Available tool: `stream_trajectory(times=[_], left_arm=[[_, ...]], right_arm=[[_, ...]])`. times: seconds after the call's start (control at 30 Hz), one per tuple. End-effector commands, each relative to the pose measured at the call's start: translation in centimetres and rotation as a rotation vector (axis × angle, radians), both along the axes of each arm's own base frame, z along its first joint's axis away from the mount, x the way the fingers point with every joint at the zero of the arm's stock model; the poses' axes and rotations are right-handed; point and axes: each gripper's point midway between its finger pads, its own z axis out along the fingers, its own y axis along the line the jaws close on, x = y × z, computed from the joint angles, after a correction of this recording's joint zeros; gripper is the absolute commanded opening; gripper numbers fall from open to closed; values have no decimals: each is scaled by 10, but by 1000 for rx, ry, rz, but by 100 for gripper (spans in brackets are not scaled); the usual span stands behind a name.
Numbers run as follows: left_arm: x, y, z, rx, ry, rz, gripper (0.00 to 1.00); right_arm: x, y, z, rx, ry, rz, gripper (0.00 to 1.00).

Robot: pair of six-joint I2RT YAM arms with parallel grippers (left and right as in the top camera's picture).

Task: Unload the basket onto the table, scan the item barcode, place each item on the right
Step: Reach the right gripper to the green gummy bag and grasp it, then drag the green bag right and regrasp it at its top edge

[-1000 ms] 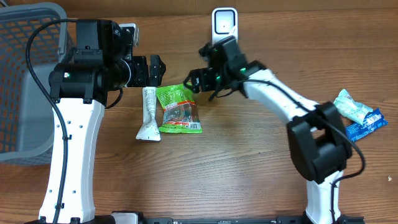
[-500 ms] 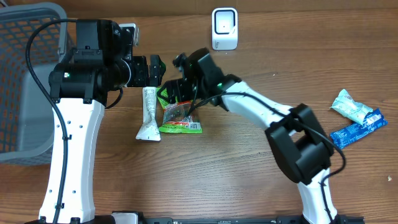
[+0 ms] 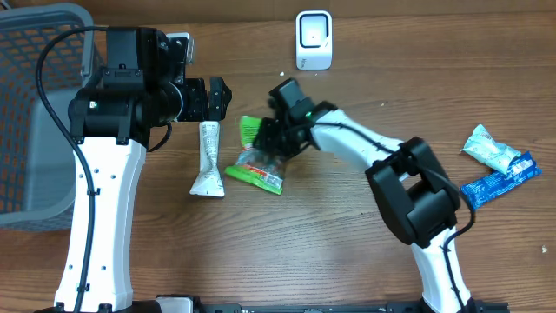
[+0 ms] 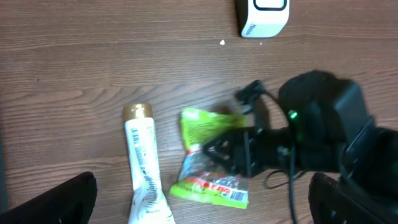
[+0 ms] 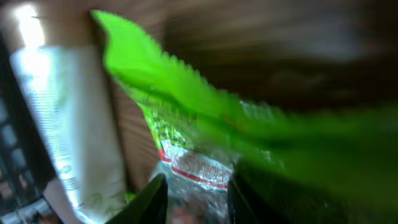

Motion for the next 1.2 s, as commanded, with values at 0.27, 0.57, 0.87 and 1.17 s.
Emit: stream_trajectory(times=[0.27, 0.57, 0.87, 1.17], left_arm=[[2, -4, 5, -3, -16, -26, 100], [2, -4, 5, -3, -16, -26, 100], [2, -4, 5, -3, -16, -26, 100], [2, -4, 5, -3, -16, -26, 100]], right_arm=[[21, -145, 31, -417, 49, -103, 54], [23, -204, 65, -442, 85, 17, 83], [10, -255, 78, -92, 223, 11, 84], [-13, -210, 43, 46, 196, 159, 91]])
